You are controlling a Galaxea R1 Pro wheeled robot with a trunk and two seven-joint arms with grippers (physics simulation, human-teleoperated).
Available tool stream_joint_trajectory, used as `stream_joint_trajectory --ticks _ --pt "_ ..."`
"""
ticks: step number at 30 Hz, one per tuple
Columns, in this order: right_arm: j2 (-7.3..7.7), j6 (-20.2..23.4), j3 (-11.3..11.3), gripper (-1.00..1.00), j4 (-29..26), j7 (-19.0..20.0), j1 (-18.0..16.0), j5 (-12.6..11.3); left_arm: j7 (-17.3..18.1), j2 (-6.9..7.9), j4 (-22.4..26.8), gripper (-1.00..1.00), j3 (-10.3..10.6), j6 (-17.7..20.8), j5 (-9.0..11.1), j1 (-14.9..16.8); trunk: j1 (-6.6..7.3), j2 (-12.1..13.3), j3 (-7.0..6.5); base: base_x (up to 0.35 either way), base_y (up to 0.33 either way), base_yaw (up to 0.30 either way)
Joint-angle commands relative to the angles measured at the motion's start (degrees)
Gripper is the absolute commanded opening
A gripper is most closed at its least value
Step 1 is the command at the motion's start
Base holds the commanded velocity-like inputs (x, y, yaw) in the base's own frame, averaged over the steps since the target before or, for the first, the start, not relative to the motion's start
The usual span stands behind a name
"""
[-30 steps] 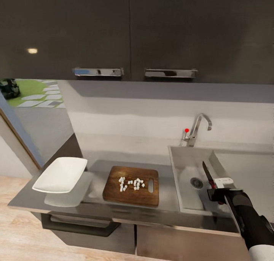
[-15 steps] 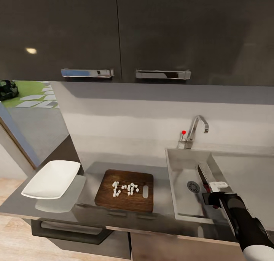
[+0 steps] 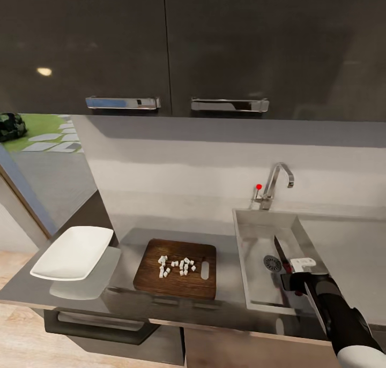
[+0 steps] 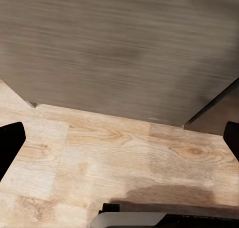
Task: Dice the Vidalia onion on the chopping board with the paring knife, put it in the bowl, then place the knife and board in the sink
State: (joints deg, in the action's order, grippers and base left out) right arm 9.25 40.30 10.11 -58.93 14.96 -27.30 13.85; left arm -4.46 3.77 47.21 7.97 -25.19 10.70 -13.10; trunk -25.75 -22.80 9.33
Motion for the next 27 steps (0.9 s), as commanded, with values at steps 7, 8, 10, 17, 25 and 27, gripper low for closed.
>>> stream_joint_trajectory --ticks 7,8,10,17,25,27 --pt "-0.67 0.15 -0.06 1.0 -0.12 0.51 -0.04 0.64 -0.47 0.1 0.07 1.0 0.38 -0.13 0.37 0.01 -0.04 -0.11 0.11 0.0 0.0 0.0" --pt "-0.78 0.12 -0.06 1.0 -0.14 0.51 -0.04 0.65 -0.47 0.1 0.07 1.0 0.38 -0.13 0.37 0.01 -0.04 -0.11 0.11 0.0 0.0 0.0" --pt "-0.9 -0.28 -0.05 1.0 -0.48 0.51 -0.04 0.65 -0.47 0.1 0.07 1.0 0.38 -0.13 0.37 0.01 -0.04 -0.11 0.11 0.0 0.0 0.0" --pt "-0.94 -2.03 -0.01 1.0 -14.67 1.0 -0.04 0.68 -0.47 0.1 0.07 1.0 0.38 -0.13 0.37 0.01 -0.04 -0.11 0.11 0.0 0.0 0.0" --pt "-1.4 -0.1 -0.09 1.0 -20.52 5.19 0.05 0.74 -0.47 0.1 0.0 1.0 0.38 -0.13 0.37 0.01 -0.04 -0.11 0.11 0.0 0.0 0.0" --pt "-1.42 -0.04 -0.09 1.0 -20.62 5.94 0.05 0.79 -0.47 0.1 -0.01 1.0 0.38 -0.13 0.37 0.01 -0.04 -0.11 0.11 -0.021 0.05 0.0"
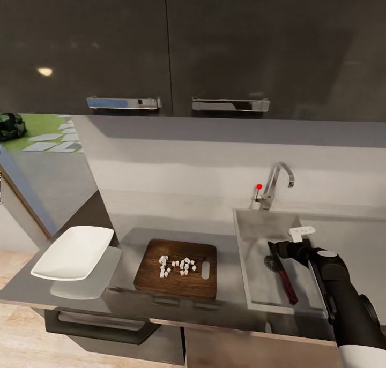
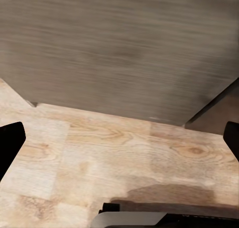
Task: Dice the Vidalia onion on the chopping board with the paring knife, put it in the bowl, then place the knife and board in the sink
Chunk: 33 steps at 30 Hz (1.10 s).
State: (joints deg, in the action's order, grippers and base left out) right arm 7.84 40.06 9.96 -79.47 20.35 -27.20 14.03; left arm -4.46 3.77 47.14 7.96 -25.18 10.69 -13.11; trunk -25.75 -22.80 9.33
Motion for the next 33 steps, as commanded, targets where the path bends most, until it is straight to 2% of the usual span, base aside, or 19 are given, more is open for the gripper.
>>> stream_joint_trajectory --ticks 1,6,9,12,15,23,33 --pt "-0.02 0.23 0.06 1.0 -0.11 0.74 -0.05 0.62 -0.47 0.1 0.08 1.0 0.39 -0.13 0.38 0.01 -0.03 -0.12 0.11 -0.075 0.139 0.0" --pt "-0.02 0.28 0.06 1.0 -0.34 1.47 -0.05 0.46 -0.47 0.1 0.09 1.0 0.39 -0.13 0.38 0.01 -0.03 -0.12 0.11 -0.158 0.238 0.0" --pt "-0.02 0.3 0.06 1.0 -0.39 3.93 -0.05 0.47 -0.47 0.1 0.08 1.0 0.39 -0.13 0.38 0.01 -0.03 -0.12 0.11 -0.178 0.266 0.0" --pt "0.04 0.39 0.12 1.0 -0.41 8.01 -0.05 0.6 -0.47 0.1 0.06 1.0 0.39 -0.13 0.38 0.01 -0.03 -0.12 0.11 -0.119 0.291 0.0" --pt "0.06 0.44 0.14 1.0 -0.42 9.65 -0.05 0.7 -0.47 0.1 0.06 1.0 0.39 -0.13 0.38 0.01 -0.03 -0.12 0.11 -0.083 0.304 0.0" --pt "0.07 0.67 0.14 1.0 -0.42 10.21 -0.05 0.86 -0.47 0.1 0.06 1.0 0.39 -0.13 0.38 0.01 -0.03 -0.12 0.11 -0.028 0.311 0.0" --pt "-0.01 1.75 0.22 1.0 -0.32 10.11 -0.05 0.91 -0.47 0.1 0.06 1.0 0.39 -0.13 0.38 0.01 -0.03 -0.12 0.11 0.116 0.269 0.0"
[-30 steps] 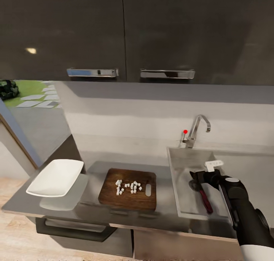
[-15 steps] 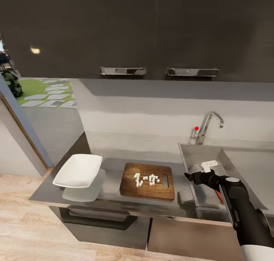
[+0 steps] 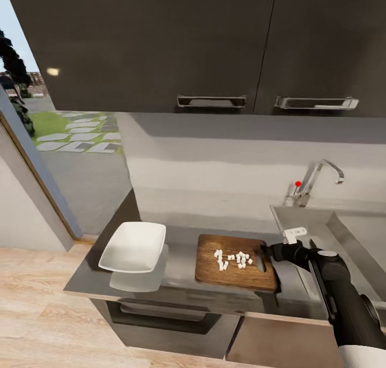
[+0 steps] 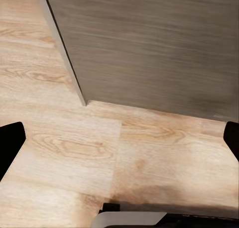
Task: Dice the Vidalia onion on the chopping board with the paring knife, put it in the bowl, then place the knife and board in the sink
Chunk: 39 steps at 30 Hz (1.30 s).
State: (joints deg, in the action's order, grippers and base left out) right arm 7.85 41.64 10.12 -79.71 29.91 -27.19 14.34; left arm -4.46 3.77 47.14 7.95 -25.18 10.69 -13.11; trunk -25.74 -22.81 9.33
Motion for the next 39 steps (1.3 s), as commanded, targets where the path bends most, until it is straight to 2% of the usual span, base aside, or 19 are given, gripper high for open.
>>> stream_joint_trajectory --ticks 1,12,14,16,20,39 --pt "-0.02 0.18 0.07 1.0 -0.05 0.53 -0.05 0.58 -0.47 0.1 0.06 1.0 0.4 -0.13 0.39 0.01 -0.04 -0.11 0.1 0.041 0.092 0.0" --pt "0.04 0.26 0.36 1.0 0.88 0.17 -0.05 0.54 -0.47 0.1 0.06 1.0 0.4 -0.13 0.39 0.01 -0.04 -0.11 0.69 0.007 0.016 0.0" --pt "0.05 0.27 0.88 1.0 1.09 0.16 -0.05 0.52 -0.47 0.1 0.06 1.0 0.4 -0.13 0.39 0.01 -0.04 -0.11 0.87 0.0 0.0 0.0" --pt "0.06 0.22 2.92 1.0 1.38 0.15 -0.05 0.51 -0.47 0.1 0.06 1.0 0.41 -0.13 0.39 0.01 -0.04 -0.11 1.05 0.0 0.0 0.0" --pt "0.06 0.2 3.94 1.0 1.47 0.15 -0.05 0.51 -0.47 0.1 0.06 1.0 0.41 -0.13 0.39 0.01 -0.04 -0.11 1.4 0.0 0.0 0.0" --pt "-0.03 0.19 4.2 1.0 1.98 0.06 -0.05 0.51 -0.47 0.1 -0.03 1.0 0.4 -0.13 0.39 0.01 -0.04 -0.11 3.1 0.0 0.0 0.0"
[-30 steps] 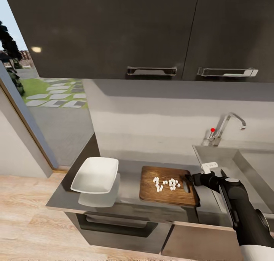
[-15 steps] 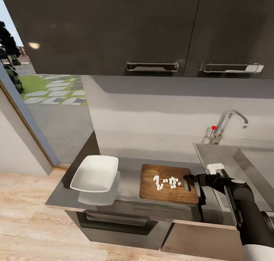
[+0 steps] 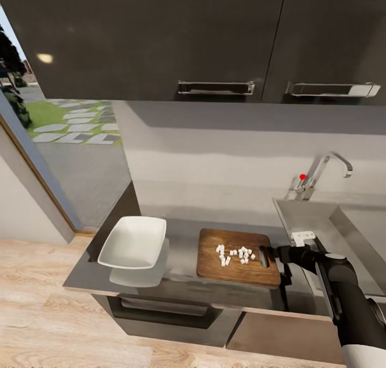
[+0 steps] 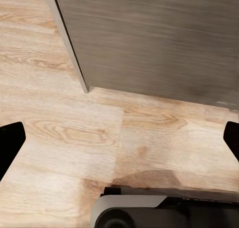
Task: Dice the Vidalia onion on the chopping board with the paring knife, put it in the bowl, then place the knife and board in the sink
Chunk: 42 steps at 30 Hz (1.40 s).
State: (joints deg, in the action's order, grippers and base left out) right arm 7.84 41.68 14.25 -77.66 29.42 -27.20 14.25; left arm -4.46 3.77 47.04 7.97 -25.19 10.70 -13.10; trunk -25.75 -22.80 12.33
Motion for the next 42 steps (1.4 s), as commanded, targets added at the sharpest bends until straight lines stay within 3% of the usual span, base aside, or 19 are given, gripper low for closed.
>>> stream_joint_trajectory --ticks 1,42 --pt "-0.01 0.16 0.07 1.0 -0.02 0.55 -0.05 0.6 -0.47 0.1 0.07 1.0 0.38 -0.13 0.37 0.01 -0.03 -0.12 0.19 0.0 0.0 0.0" --pt "-0.01 0.16 -0.01 1.0 0.14 0.55 -0.05 0.6 -0.47 0.1 0.07 1.0 0.38 -0.13 0.37 0.01 -0.03 -0.12 3.8 0.0 0.001 0.0"
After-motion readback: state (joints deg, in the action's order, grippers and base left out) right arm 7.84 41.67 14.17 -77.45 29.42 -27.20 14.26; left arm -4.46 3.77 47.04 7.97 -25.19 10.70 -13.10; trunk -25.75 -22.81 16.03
